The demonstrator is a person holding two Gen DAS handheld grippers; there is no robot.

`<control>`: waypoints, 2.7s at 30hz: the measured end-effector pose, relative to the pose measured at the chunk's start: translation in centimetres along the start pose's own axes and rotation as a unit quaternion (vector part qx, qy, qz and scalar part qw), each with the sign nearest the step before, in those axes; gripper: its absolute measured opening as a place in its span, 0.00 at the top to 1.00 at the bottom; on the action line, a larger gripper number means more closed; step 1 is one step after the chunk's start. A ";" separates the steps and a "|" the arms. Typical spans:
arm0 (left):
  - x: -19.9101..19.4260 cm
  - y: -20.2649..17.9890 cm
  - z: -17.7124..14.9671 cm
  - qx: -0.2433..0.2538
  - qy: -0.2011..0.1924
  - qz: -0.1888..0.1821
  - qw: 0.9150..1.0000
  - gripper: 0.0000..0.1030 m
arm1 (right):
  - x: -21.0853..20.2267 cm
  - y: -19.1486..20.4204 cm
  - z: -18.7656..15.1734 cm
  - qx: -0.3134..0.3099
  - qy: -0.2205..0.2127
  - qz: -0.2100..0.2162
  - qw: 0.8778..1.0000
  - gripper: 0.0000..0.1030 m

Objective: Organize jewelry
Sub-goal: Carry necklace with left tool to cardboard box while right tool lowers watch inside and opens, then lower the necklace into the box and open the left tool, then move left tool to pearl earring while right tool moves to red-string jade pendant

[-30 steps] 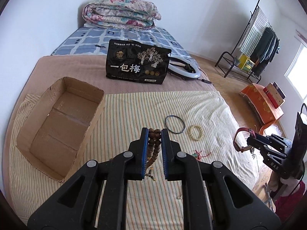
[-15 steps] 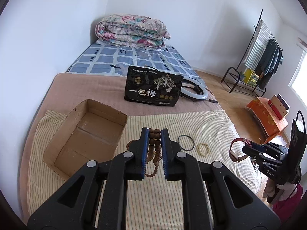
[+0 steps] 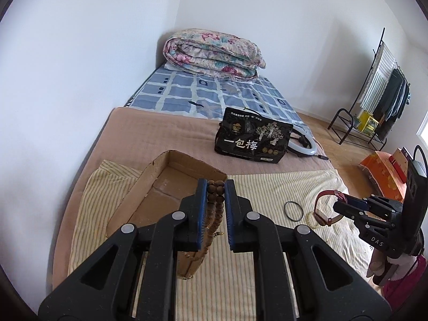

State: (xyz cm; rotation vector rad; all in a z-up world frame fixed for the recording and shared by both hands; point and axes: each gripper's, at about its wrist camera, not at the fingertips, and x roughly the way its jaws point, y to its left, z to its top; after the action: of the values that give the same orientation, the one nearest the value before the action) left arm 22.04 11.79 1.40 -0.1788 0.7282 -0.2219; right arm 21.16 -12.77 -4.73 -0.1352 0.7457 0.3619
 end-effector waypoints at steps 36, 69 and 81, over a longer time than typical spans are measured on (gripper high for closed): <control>6.7 7.3 -2.8 -0.017 0.068 0.021 0.997 0.89 | 19.1 8.6 5.5 -0.027 0.063 0.058 0.996 0.81; 4.1 2.5 -4.9 0.012 0.057 0.028 0.998 0.65 | 9.0 4.0 4.1 -0.005 -0.001 0.011 1.000 0.19; 4.3 -3.7 -6.6 0.049 0.071 0.001 0.996 0.64 | 2.1 -4.4 -0.2 0.027 -0.013 -0.045 0.999 0.14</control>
State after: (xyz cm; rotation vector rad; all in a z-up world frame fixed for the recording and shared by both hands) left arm 20.17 6.57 -5.26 -0.0695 0.8571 -0.2691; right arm 24.06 -16.37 -6.34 -0.1128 0.7209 0.2569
